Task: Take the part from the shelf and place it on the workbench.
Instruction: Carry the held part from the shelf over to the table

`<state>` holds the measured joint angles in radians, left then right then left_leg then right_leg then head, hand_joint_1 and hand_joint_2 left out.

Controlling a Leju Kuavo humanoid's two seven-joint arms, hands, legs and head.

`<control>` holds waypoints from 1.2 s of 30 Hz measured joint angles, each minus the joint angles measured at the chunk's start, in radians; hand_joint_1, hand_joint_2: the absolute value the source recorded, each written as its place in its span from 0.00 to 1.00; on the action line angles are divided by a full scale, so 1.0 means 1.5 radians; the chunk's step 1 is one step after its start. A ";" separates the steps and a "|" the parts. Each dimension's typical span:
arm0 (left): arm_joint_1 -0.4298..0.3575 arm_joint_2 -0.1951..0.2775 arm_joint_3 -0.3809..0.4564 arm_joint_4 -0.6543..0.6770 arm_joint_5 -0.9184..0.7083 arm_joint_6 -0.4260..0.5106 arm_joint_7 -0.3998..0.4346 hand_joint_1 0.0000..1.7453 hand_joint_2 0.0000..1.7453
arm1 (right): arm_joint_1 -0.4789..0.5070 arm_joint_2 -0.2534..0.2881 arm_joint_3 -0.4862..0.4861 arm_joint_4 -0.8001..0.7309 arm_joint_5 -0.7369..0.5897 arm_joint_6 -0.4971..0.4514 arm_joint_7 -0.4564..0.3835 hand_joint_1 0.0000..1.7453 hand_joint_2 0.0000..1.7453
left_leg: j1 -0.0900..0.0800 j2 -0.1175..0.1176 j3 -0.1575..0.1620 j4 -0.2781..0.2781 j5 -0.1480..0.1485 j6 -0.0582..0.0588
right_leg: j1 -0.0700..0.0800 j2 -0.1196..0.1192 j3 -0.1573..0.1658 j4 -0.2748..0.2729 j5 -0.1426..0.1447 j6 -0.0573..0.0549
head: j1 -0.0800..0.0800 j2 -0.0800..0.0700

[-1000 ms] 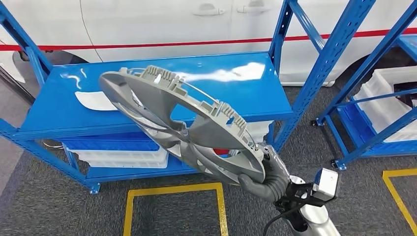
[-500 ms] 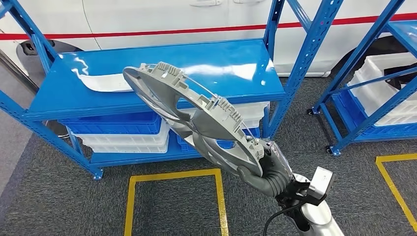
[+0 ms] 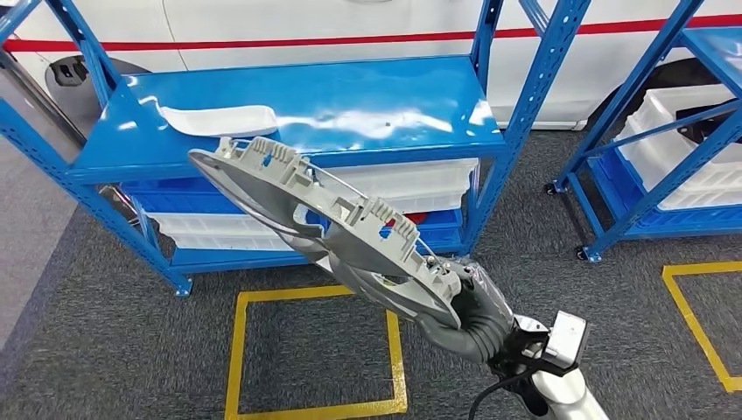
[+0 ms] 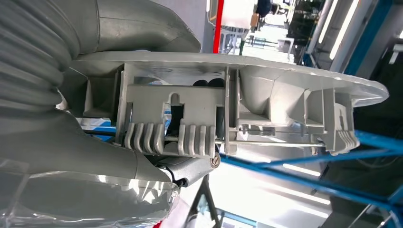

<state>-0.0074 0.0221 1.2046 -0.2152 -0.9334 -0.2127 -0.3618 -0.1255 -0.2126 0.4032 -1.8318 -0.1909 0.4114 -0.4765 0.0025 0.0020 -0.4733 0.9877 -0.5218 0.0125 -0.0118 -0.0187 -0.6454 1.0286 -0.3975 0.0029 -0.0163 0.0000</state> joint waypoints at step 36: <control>0.013 0.020 0.013 -0.009 -0.067 0.066 0.012 0.00 1.00 | -0.049 0.004 0.088 0.013 0.040 0.012 -0.036 1.00 1.00 | 0.004 -0.015 -0.074 0.011 0.062 0.011 | -0.002 0.007 -0.016 0.157 -0.146 0.006 | 0.004 0.000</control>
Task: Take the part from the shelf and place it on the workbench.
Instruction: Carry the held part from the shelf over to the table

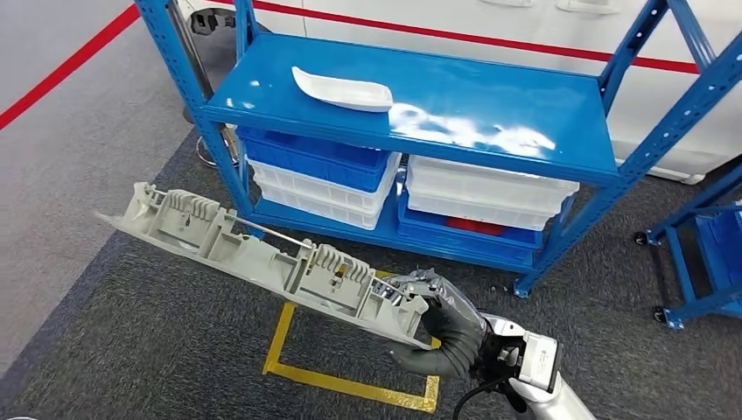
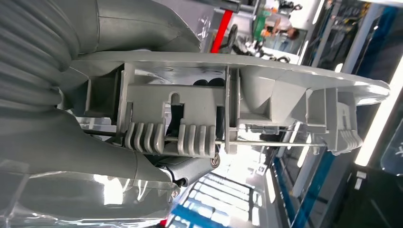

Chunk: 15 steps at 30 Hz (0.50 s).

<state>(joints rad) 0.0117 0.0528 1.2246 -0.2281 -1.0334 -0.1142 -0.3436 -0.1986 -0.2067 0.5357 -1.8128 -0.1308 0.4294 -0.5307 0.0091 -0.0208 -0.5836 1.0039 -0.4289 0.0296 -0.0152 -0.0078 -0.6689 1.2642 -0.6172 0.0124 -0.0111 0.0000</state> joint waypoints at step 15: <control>0.007 0.016 -0.002 -0.003 -0.014 -0.007 -0.003 0.00 1.00 | 0.017 0.000 0.002 -0.007 0.016 -0.013 -0.012 1.00 1.00 | 0.002 0.004 -0.084 0.164 -0.079 -0.039 | 0.000 -0.007 0.072 -0.169 0.097 -0.030 | -0.008 0.000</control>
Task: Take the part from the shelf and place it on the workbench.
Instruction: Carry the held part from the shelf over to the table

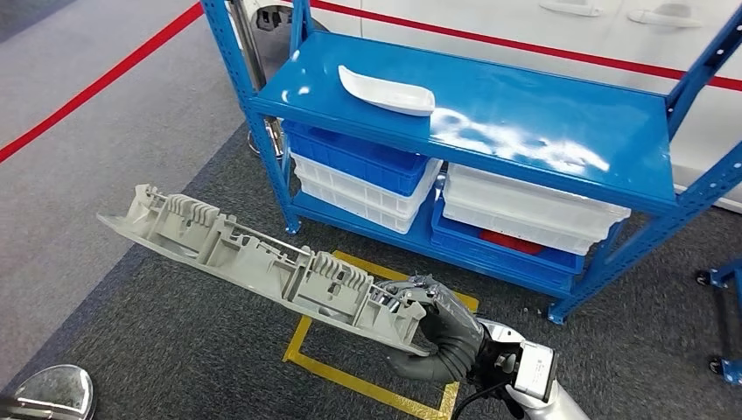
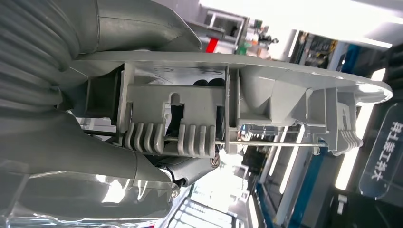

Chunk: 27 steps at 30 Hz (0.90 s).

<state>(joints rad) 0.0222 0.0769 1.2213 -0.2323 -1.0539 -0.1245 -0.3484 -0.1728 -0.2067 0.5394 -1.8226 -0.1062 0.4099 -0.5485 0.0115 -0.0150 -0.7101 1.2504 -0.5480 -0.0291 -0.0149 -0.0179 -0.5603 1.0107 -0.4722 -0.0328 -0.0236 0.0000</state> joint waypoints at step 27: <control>0.011 0.009 0.017 -0.009 -0.003 0.020 -0.021 0.00 1.00 | -0.016 0.015 0.006 0.027 0.000 0.006 -0.018 1.00 1.00 | 0.001 -0.057 0.058 -0.133 0.071 0.007 | -0.003 0.029 0.000 0.006 -0.004 0.009 | 0.004 0.000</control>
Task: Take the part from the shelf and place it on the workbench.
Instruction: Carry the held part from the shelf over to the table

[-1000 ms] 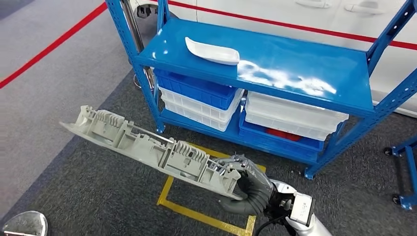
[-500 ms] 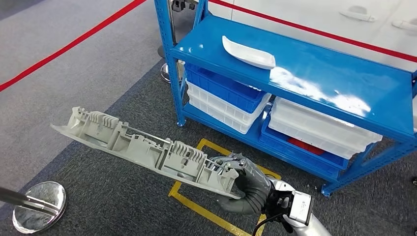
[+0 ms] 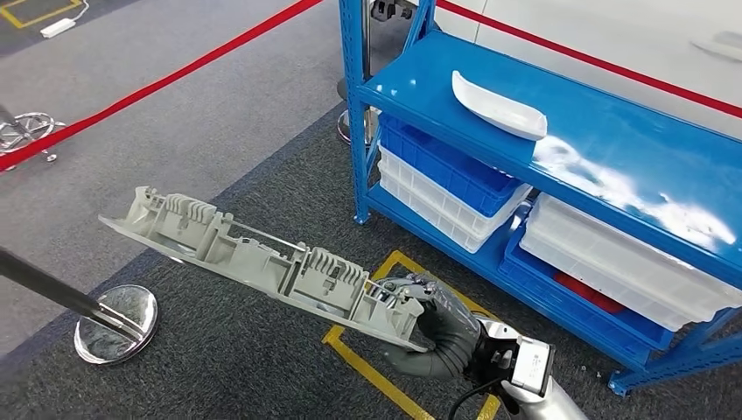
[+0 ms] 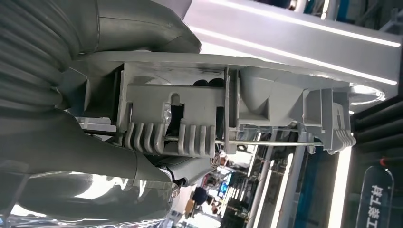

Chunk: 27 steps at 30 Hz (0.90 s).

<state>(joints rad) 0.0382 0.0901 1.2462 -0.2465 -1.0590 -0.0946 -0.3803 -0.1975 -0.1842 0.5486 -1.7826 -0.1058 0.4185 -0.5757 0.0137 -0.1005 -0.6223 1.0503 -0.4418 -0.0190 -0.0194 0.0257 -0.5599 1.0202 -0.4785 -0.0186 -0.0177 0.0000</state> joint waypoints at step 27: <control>-0.031 -0.019 0.005 0.005 -0.039 -0.008 0.015 0.00 1.00 | 0.012 -0.013 0.008 0.005 0.023 -0.007 0.029 1.00 1.00 | -0.001 -0.011 0.011 -0.014 0.008 0.015 | -0.005 0.028 -0.011 0.013 -0.004 0.021 | 0.003 0.000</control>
<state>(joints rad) -0.0091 0.0611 1.2539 -0.2385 -1.1171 -0.1072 -0.3584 -0.1787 -0.2033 0.5611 -1.7751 -0.0709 0.4078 -0.5320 0.0116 -0.1176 -0.6057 1.0300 -0.4297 0.0035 -0.0267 0.0684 -0.5765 1.0396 -0.4849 0.0130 -0.0138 0.0000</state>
